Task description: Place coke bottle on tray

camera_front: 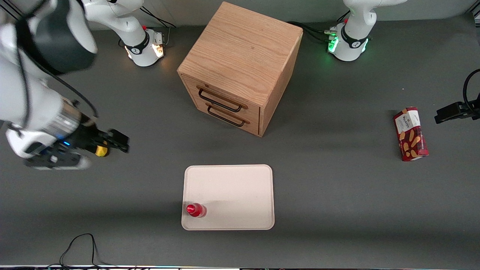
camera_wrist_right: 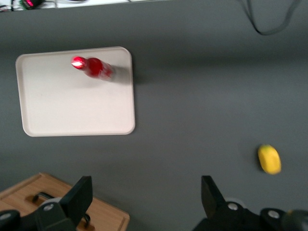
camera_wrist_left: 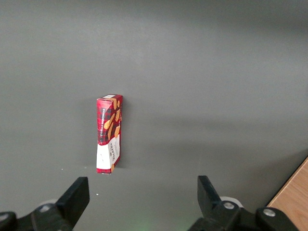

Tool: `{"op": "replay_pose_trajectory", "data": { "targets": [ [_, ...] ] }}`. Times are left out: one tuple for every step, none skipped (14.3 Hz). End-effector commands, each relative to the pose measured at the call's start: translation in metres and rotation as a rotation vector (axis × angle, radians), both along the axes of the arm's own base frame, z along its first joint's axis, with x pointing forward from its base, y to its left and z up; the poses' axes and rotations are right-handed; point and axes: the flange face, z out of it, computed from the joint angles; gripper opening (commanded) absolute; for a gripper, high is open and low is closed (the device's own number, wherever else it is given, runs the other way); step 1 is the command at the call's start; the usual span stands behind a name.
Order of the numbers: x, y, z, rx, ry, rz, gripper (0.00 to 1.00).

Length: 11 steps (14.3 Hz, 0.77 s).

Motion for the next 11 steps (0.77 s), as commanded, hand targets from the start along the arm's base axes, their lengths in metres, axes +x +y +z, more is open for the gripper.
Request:
{"op": "replay_pose_trajectory", "data": {
  "targets": [
    [-0.057,-0.053,0.007,0.016,0.008,-0.009,1.0],
    [-0.066,-0.071,0.01,0.017,0.006,-0.024,1.0],
    [-0.073,-0.086,0.013,0.017,0.001,-0.029,1.0],
    [-0.078,-0.098,0.015,0.018,-0.01,-0.019,1.0],
    [-0.079,-0.103,0.016,0.017,-0.02,-0.008,1.0],
    [-0.078,-0.111,0.017,0.016,-0.035,-0.003,1.0],
    [-0.077,-0.116,0.019,0.011,-0.048,0.031,1.0],
    [-0.076,-0.123,0.021,0.01,-0.061,0.041,1.0],
    [-0.075,-0.133,0.023,0.005,-0.068,0.036,1.0],
    [-0.074,-0.135,0.026,-0.001,-0.077,0.052,1.0],
    [-0.072,-0.136,0.028,-0.005,-0.079,0.079,1.0]
  ]
}}
